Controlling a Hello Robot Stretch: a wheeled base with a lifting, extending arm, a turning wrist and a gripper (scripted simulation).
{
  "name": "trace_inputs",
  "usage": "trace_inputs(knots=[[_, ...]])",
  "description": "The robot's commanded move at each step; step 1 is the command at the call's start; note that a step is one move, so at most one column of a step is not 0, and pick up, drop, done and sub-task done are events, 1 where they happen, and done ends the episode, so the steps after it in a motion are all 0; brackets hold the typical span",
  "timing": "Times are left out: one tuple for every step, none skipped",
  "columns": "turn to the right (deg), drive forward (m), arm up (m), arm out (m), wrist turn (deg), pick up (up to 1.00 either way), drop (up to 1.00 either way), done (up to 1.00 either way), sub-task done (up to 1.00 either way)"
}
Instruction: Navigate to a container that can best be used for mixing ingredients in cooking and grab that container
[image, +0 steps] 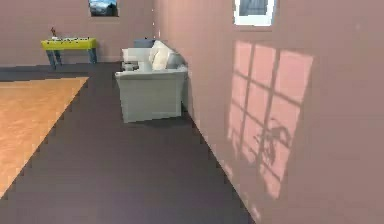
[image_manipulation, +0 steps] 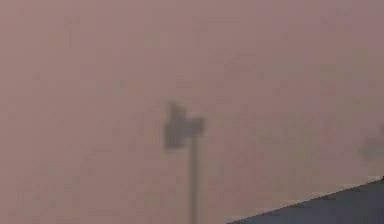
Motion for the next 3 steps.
trace_inputs(knots=[[-45.0, 0.00, 0.00, 0.00, 0.0, 0.00, 0.00, 0.00, 0.00], [-30.0, 0.00, 0.00, 0.00, 0.0, 0.00, 0.00, 0.00, 0.00], [0.0, 1.00, 0.00, 0.00, 0.0, 0.00, 0.00, 0.00, 0.00]])
